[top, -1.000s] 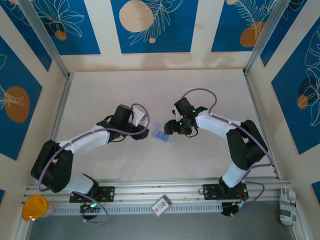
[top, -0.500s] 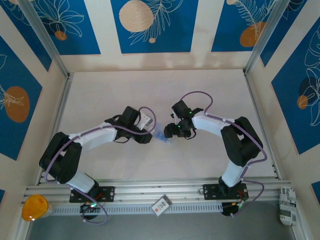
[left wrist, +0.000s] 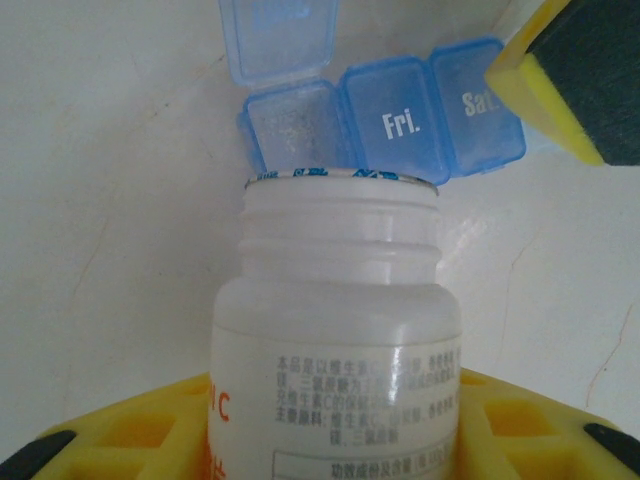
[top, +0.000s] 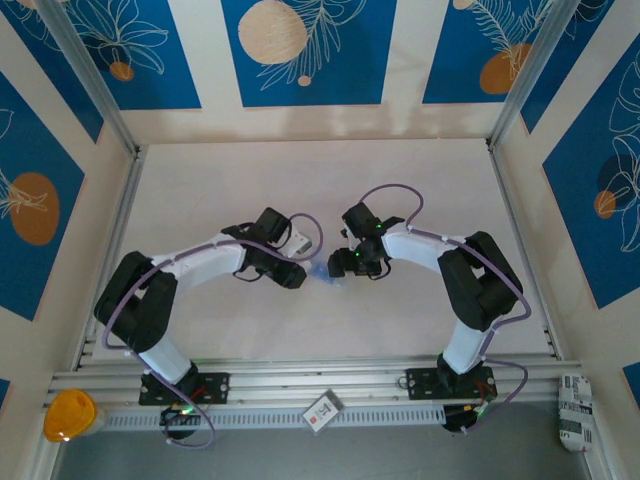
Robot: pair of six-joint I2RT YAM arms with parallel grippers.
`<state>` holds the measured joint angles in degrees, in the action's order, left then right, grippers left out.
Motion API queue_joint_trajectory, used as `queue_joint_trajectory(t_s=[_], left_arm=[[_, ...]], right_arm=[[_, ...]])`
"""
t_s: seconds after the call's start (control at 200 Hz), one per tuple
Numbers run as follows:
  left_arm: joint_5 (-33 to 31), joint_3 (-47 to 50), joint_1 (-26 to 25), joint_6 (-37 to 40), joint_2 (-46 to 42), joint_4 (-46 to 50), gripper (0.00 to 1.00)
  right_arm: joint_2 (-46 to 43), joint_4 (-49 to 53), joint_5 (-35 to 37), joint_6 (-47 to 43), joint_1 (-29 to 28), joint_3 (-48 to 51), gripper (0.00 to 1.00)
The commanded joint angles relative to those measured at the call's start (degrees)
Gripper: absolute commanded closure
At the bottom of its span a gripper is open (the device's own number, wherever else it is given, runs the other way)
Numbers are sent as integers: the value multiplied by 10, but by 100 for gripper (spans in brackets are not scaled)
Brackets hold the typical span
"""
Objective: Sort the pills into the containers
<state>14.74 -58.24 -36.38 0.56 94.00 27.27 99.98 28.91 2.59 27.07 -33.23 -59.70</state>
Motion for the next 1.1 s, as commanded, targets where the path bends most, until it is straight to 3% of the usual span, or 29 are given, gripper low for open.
queue_joint_trajectory(t_s=[0.0, 1.095], left_arm=[[-12, -34, -8, 21, 16, 47, 100], [-44, -209, -15, 60, 139, 222, 100]], right_arm=[[13, 6, 11, 1, -6, 13, 26], [17, -14, 11, 20, -10, 33, 27]])
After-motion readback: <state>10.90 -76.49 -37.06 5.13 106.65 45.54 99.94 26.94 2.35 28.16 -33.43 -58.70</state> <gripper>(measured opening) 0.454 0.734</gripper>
